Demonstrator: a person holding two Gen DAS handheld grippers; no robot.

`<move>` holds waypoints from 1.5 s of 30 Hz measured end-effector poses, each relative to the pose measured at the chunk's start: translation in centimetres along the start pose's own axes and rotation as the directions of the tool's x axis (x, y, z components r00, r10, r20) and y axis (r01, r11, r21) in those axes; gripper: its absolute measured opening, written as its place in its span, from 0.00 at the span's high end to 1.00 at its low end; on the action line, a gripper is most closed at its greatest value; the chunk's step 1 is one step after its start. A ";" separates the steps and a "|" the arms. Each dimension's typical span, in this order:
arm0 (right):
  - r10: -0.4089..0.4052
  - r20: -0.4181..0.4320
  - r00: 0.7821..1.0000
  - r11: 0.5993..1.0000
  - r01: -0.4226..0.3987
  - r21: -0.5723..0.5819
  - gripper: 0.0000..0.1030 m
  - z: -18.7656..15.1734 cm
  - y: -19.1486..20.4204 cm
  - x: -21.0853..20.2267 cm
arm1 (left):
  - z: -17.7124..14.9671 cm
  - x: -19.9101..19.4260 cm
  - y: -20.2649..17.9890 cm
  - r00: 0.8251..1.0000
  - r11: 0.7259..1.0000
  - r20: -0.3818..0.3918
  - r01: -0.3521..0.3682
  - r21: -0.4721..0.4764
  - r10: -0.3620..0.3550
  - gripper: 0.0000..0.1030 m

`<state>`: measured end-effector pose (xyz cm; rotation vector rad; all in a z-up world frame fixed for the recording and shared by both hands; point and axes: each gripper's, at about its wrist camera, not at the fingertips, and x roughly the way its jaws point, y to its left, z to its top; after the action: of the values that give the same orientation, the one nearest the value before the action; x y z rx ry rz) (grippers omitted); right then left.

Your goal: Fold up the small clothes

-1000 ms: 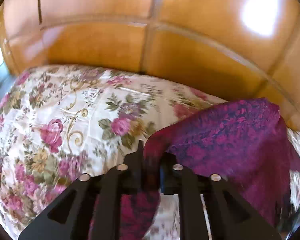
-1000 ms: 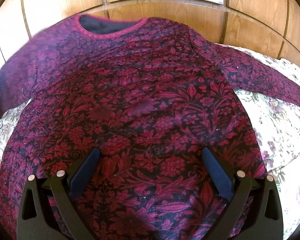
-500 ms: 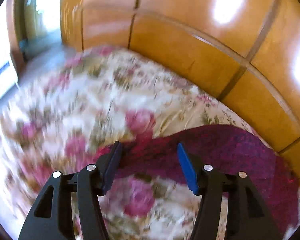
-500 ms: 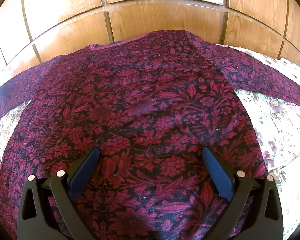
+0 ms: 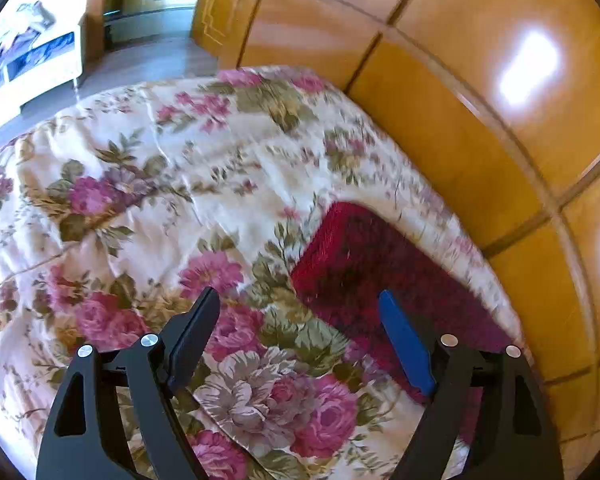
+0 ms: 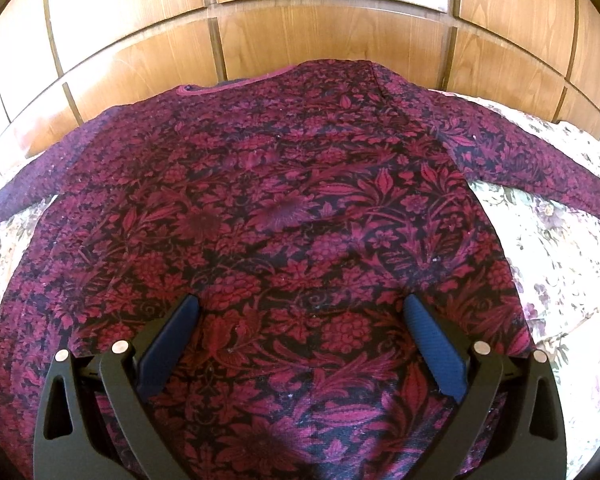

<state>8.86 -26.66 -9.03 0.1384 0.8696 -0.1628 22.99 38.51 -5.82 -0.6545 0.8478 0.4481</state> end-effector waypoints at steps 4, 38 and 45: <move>-0.002 -0.001 1.000 1.000 0.002 -0.002 0.02 0.0 0.0 0.0 | -1.4 3.3 -0.3 0.996 0.997 -0.070 0.047 -0.061 -0.051 0.22; 0.124 -0.055 0.991 0.992 -0.123 0.010 0.02 0.5 -1.8 -2.2 | -17.2 -5.8 -6.8 0.890 0.849 -0.277 0.438 0.296 -0.362 0.40; 0.208 -0.110 0.972 0.966 -0.186 0.182 0.02 -3.9 -11.1 -8.1 | -27.0 -8.7 -7.8 0.662 0.654 -0.569 0.709 0.265 -0.487 0.40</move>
<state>-1.41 -36.13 -5.94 0.3982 0.9634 -0.0412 8.02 13.43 -9.30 -0.5518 1.0578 -0.5718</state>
